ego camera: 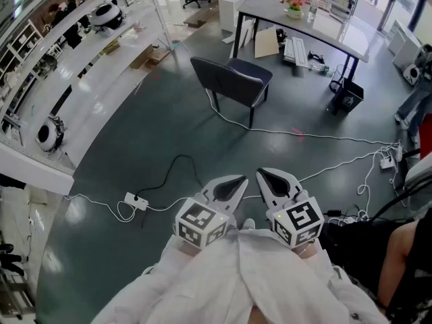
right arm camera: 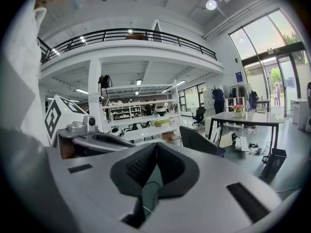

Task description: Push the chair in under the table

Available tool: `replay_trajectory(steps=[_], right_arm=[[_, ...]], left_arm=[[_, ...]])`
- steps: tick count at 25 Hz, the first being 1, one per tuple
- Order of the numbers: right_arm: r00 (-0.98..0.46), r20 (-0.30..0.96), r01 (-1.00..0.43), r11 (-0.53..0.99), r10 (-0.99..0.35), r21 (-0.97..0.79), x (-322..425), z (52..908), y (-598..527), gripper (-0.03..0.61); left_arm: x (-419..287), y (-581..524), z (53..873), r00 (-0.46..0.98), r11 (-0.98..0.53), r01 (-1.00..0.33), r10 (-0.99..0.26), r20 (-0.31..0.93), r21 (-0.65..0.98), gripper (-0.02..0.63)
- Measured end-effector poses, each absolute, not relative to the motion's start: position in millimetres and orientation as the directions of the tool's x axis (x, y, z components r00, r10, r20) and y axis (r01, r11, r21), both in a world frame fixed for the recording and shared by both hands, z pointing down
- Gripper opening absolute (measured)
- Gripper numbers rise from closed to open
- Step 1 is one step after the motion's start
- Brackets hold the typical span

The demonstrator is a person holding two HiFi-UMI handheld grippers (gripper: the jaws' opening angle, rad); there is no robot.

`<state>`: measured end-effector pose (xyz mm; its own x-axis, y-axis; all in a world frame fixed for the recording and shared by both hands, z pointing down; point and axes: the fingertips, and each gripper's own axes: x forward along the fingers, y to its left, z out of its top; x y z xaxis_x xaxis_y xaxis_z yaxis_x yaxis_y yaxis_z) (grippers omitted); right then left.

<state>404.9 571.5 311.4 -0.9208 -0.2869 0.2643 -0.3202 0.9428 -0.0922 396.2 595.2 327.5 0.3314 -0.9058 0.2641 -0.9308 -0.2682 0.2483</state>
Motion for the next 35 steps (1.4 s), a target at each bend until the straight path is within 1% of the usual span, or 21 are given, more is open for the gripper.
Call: replay_trajectory(steps=[5,11,17,20,22,25,30,35], right_arm=[[-0.928,0.272,-0.297,0.947,-0.255,-0.125,396.1,315.2,570.8,0.031],[-0.922,0.281,-0.305,0.946,-0.266,-0.107,391.9,319.9,571.7,0.031],[-0.922,0.280,-0.307,0.945,-0.267,-0.109,391.7,319.2,561.8,0.031],[-0.932,0.253,-0.297,0.946,-0.258,-0.128,390.8,314.8,557.6,0.032],[-0.937,0.238,-0.290,0.948,-0.254,-0.131,390.4,313.0,551.5,0.032],[-0.940,0.232,-0.284,0.951,-0.251,-0.119,391.6,309.3,540.0,0.032],[-0.961,0.187,-0.228,0.966,-0.203,-0.123,396.8,297.2,536.6,0.032],[-0.963,0.209,-0.207,0.964,-0.170,-0.170,408.6,319.2,532.2,0.032]], left_arm=[[387.6,589.7,328.1,0.299,-0.235,-0.938,-0.920,0.253,0.256,0.015],[389.7,590.4,339.6,0.346,-0.279,-0.927,-0.894,0.285,0.250,0.015],[386.7,579.4,337.2,0.360,-0.287,-0.918,-0.892,0.274,0.272,0.015],[382.7,572.5,333.9,0.388,-0.303,-0.900,-0.884,0.261,0.313,0.015],[374.9,566.1,331.8,0.377,-0.290,-0.902,-0.891,0.255,0.320,0.015],[368.0,556.1,331.1,0.349,-0.272,-0.918,-0.900,0.262,0.287,0.015],[373.7,538.2,324.5,0.321,-0.253,-0.927,-0.917,0.238,0.276,0.015],[391.4,532.6,345.3,0.313,-0.233,-0.928,-0.912,0.267,0.290,0.015]])
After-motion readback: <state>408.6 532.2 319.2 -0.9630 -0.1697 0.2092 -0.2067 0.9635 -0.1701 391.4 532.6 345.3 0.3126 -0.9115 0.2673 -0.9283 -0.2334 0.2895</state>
